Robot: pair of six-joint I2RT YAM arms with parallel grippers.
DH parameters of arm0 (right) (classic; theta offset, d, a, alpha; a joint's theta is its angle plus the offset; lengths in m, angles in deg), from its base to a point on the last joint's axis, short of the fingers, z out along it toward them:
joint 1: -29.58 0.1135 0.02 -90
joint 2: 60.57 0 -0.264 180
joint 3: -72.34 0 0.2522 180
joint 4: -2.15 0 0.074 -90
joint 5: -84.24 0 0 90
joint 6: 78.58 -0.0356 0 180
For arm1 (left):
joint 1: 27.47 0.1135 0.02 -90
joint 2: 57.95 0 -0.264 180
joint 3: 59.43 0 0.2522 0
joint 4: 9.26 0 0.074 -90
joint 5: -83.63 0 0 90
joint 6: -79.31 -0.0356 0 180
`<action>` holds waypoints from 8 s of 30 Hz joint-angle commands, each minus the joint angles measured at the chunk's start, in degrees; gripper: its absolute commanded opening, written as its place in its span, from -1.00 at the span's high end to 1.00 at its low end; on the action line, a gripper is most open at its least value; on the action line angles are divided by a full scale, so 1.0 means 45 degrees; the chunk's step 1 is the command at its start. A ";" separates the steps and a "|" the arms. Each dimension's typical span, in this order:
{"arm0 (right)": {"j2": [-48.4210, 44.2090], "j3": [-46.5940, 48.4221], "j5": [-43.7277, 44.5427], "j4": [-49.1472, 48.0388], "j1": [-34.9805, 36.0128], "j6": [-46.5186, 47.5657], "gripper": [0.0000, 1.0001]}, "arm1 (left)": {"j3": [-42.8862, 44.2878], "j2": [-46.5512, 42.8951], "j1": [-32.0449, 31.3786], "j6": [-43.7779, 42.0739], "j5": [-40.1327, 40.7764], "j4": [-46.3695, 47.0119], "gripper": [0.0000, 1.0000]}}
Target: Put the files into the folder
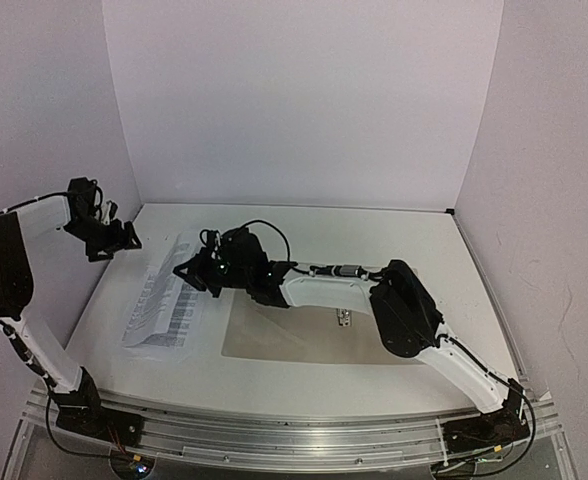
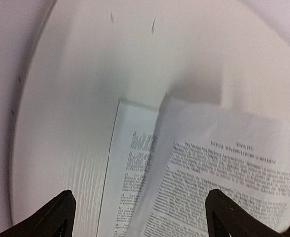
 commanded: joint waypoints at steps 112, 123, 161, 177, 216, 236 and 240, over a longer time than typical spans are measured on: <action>-1.1751 -1.7582 -0.4310 0.0568 -0.7575 0.8366 1.00 | 0.1521 0.4802 -1.2288 -1.4951 -0.2714 0.0958 1.00; -1.0646 -1.6748 -0.4271 -0.0637 -0.6946 0.7723 1.00 | 0.1474 0.4788 -1.2297 -1.5807 -0.2747 0.0854 1.00; -0.8437 -1.5234 -0.2326 -0.0724 -0.5471 0.7652 0.18 | 0.1882 0.4762 -1.2269 -1.7763 -0.3143 0.0214 1.00; -0.7279 -1.4114 -0.2881 0.0148 -0.5184 0.7811 1.00 | 0.1596 0.4651 -1.2280 -1.8793 -0.3061 0.0650 1.00; -0.7649 -1.4203 -0.1237 -0.0274 -0.4800 0.7347 0.58 | 0.1366 0.4025 -1.2210 -1.9131 -0.3630 0.0498 1.00; -0.6761 -1.2823 -0.0827 0.2315 -0.4309 0.7938 1.00 | 0.1258 0.4062 -1.2210 -1.9403 -0.3570 0.0815 1.00; -0.6538 -1.2969 -0.1478 0.1040 -0.4291 0.7707 1.00 | 0.1274 0.4093 -1.2212 -1.9660 -0.3723 0.0865 1.00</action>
